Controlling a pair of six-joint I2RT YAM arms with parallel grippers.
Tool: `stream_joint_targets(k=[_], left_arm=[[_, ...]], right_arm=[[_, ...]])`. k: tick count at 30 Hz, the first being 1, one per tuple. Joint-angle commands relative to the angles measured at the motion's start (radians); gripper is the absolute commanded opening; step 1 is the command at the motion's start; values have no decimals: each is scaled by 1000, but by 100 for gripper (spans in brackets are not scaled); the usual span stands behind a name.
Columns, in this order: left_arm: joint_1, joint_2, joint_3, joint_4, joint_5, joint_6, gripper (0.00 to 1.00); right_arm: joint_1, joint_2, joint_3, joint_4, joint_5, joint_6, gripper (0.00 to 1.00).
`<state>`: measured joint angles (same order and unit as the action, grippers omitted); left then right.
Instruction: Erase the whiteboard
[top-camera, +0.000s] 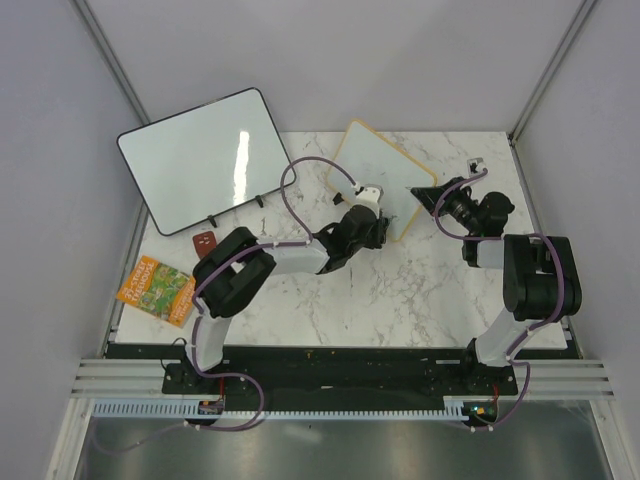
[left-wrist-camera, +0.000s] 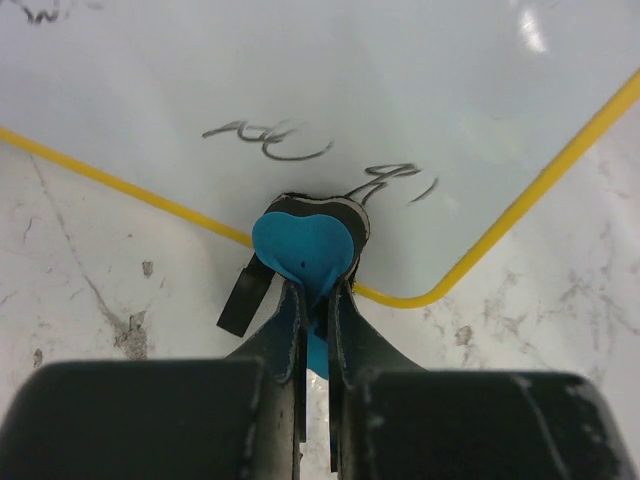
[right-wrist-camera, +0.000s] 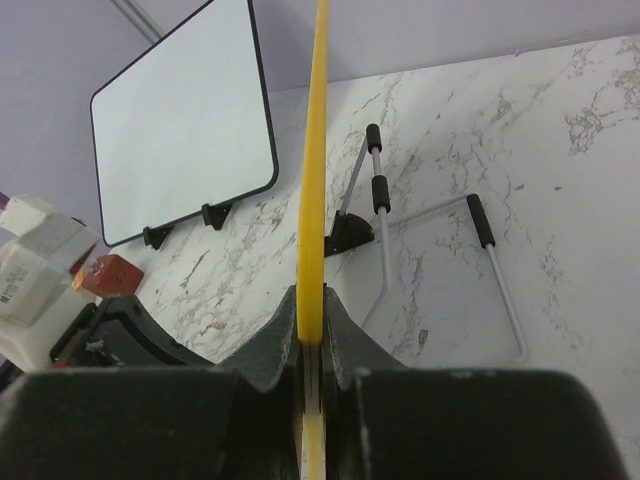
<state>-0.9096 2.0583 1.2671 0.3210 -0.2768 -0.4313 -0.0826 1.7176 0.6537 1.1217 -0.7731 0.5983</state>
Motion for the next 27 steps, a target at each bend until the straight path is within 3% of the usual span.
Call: stream_joint_targets(k=[1, 4, 9, 14, 16, 21, 27], left_arm=[[6, -99, -21, 185, 125, -4, 2], [6, -98, 0, 190, 114, -9, 2], [5, -29, 72, 116, -18, -6, 2], [-2, 2, 71, 131, -277, -92, 2], [0, 17, 52, 214, -271, -71, 2], [3, 62, 115, 191, -254, -55, 2], [55, 102, 130, 197, -83, -127, 2]], right_arm=[[12, -33, 29, 29, -83, 18, 0], [12, -33, 29, 27, -83, 17, 0], [12, -30, 29, 32, -83, 17, 0], [15, -30, 26, 32, -80, 15, 0], [15, -29, 27, 32, -78, 15, 0], [17, -29, 27, 33, -80, 15, 0], [17, -29, 29, 32, -81, 15, 0]])
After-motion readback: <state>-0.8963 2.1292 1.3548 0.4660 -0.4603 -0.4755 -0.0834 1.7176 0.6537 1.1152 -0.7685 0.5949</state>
